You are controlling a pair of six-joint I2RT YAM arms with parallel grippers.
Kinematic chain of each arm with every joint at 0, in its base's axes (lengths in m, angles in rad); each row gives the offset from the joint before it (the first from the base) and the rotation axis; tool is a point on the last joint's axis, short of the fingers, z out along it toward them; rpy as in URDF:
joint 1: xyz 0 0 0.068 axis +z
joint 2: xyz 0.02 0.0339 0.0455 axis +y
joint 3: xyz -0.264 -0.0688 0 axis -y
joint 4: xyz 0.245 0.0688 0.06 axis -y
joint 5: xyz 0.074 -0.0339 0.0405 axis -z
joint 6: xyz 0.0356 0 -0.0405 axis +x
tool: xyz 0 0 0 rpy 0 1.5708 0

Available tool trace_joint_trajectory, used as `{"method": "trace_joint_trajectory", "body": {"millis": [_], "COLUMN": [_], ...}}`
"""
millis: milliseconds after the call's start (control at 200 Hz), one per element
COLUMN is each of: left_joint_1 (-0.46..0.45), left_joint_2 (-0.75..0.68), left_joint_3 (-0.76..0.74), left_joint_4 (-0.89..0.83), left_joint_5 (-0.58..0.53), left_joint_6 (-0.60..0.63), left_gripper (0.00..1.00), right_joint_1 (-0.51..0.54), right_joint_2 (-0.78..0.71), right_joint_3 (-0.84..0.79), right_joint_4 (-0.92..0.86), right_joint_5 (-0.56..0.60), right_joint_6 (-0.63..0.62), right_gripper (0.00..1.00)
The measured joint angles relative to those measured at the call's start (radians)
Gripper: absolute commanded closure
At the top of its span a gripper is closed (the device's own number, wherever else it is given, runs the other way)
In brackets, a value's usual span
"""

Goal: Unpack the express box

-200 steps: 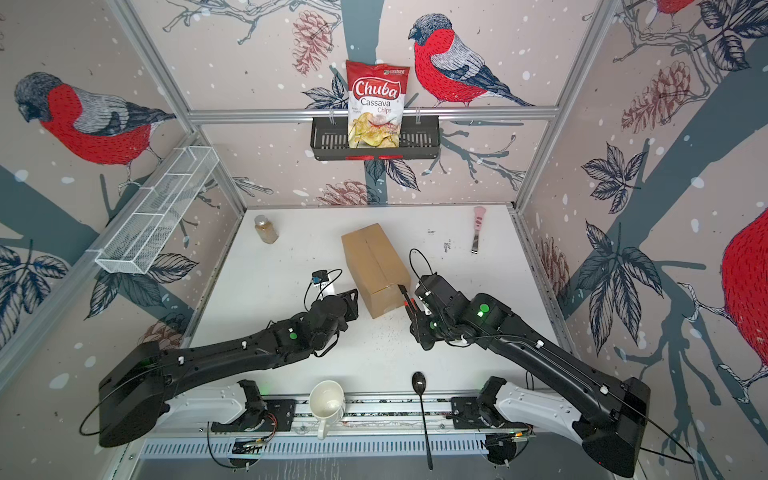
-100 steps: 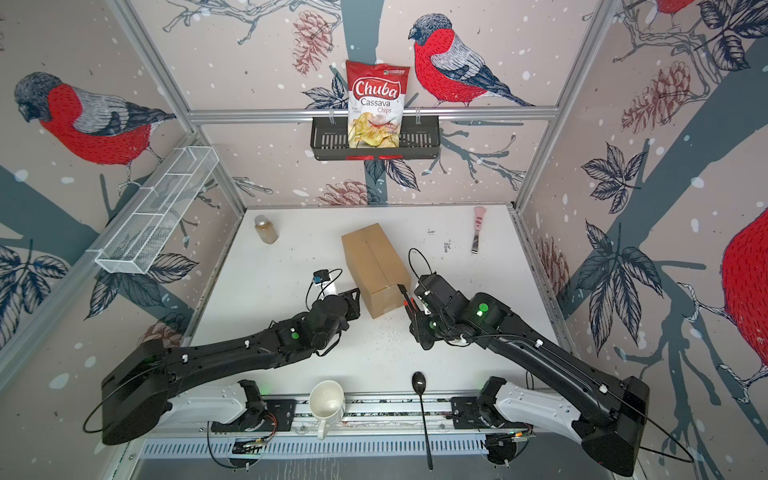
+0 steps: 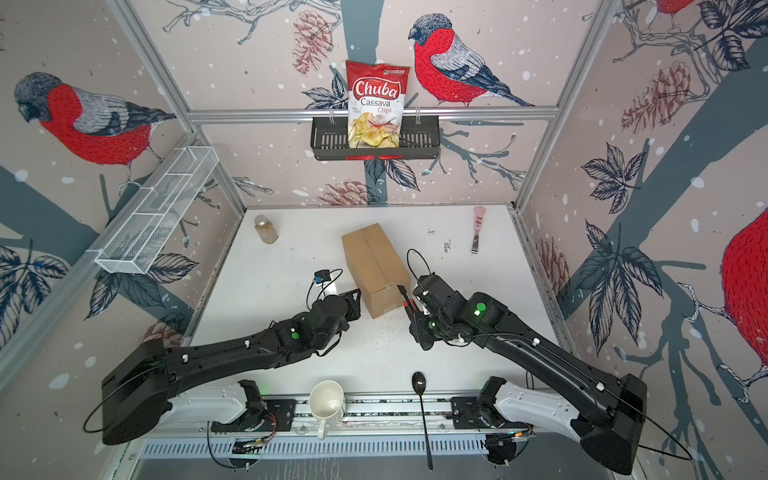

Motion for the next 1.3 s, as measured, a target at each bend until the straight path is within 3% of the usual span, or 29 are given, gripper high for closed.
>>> {"method": "trace_joint_trajectory", "body": {"millis": [1296], "left_joint_1": [0.0], "left_joint_2": [0.001], "left_joint_3": [-0.011], "left_joint_4": [0.026], "left_joint_5": [0.004], "left_joint_6": [-0.006], "left_gripper": [0.65], "right_joint_1": [0.0], "right_joint_2": [0.037], "right_joint_3": [0.02], "right_joint_4": [0.006], "right_joint_5": [0.014], "right_joint_6": [-0.026], "right_gripper": [0.98]}}
